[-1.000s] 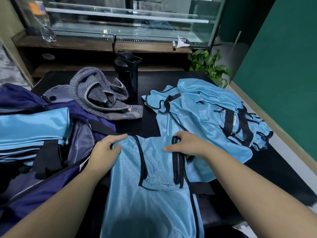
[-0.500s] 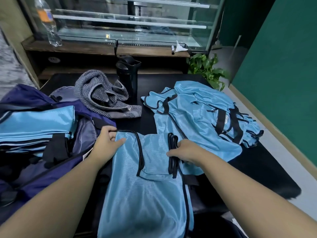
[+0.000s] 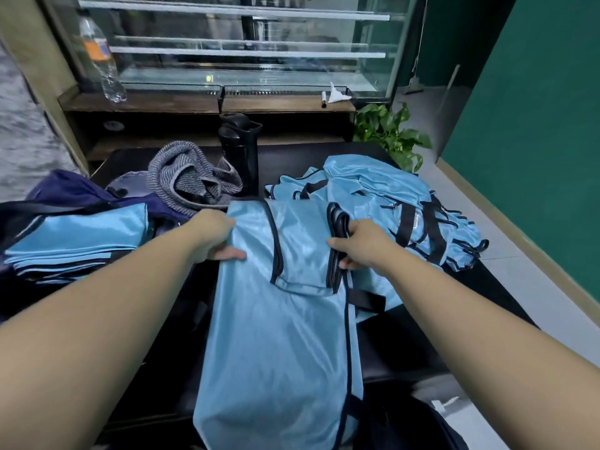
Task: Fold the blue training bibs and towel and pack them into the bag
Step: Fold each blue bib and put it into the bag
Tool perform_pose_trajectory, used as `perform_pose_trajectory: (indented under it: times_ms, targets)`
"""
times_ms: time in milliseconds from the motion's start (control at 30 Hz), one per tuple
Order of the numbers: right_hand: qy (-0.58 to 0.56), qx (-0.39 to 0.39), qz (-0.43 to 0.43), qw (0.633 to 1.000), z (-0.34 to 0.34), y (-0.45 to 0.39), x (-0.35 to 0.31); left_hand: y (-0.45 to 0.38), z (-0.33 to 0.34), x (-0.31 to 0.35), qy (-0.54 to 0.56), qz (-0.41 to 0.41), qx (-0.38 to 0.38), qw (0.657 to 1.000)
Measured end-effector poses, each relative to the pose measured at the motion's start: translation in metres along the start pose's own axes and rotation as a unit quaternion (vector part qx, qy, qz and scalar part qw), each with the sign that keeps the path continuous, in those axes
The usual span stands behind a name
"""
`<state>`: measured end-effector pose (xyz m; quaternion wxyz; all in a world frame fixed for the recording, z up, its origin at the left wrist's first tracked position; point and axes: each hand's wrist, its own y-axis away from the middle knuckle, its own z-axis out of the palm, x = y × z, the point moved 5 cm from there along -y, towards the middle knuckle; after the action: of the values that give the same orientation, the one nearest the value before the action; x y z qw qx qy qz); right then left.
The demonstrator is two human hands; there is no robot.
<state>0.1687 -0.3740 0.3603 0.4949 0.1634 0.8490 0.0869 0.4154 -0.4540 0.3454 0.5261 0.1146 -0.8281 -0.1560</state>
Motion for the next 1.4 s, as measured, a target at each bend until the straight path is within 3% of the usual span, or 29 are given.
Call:
perform_pose_trajectory:
  times_ms: [100, 267, 367, 467, 533, 633, 733, 767, 800, 867, 933, 1033, 1167, 1300, 1400]
  targets:
    - [-0.003, 0.063, -0.073, 0.995, -0.006, -0.006, -0.012, 0.002, -0.007, 0.013, 0.099, 0.052, 0.016, 0.994]
    - [0.068, 0.099, -0.174, 0.977, -0.005, 0.008, -0.008, 0.023, -0.013, -0.004, 0.113, 0.187, 0.008, 0.976]
    - [0.092, 0.077, -0.242, 0.963, -0.001, 0.020, 0.009, 0.051, -0.017, -0.018, -0.001, 0.330, -0.009, 0.944]
    - [0.138, 0.036, -0.332, 0.933, 0.004, 0.041, 0.027, 0.080, -0.012, -0.036, -0.168, 0.408, -0.054, 0.896]
    - [0.184, 0.010, -0.379, 0.907, 0.007, 0.055, 0.037, 0.088, -0.010, -0.056, -0.273, 0.415, -0.091, 0.863]
    - [0.263, -0.025, -0.366, 0.892, 0.013, 0.071, 0.056, 0.098, -0.003, -0.086, -0.373, 0.399, -0.133, 0.827]
    - [0.296, -0.026, -0.366, 0.882, 0.019, 0.078, 0.068, 0.108, 0.010, -0.100, -0.497, 0.445, -0.111, 0.736]
    - [0.293, -0.031, -0.368, 0.882, 0.021, 0.079, 0.070, 0.111, 0.014, -0.100, -0.532, 0.422, -0.116, 0.725]
    - [0.281, -0.038, -0.364, 0.887, 0.022, 0.080, 0.072, 0.114, 0.017, -0.097, -0.544, 0.400, -0.116, 0.728]
    - [0.230, -0.037, -0.334, 0.913, 0.019, 0.083, 0.075, 0.115, 0.021, -0.095, -0.528, 0.343, -0.130, 0.766]
    - [0.144, 0.012, -0.273, 0.951, 0.007, 0.083, 0.076, 0.115, 0.032, -0.087, -0.508, 0.348, -0.111, 0.780]
    - [0.087, 0.108, -0.200, 0.970, -0.011, 0.064, 0.072, 0.118, 0.065, -0.076, -0.471, 0.377, -0.109, 0.790]
    - [0.084, 0.002, -0.115, 0.990, 0.005, 0.035, 0.069, 0.114, 0.108, -0.079, -0.435, 0.371, -0.140, 0.809]
    - [0.129, -0.081, -0.076, 0.985, 0.018, 0.036, 0.071, 0.104, 0.113, -0.094, -0.461, 0.347, -0.129, 0.807]
    - [0.125, -0.060, -0.077, 0.987, 0.020, 0.035, 0.076, 0.101, 0.111, -0.098, -0.457, 0.348, -0.118, 0.810]
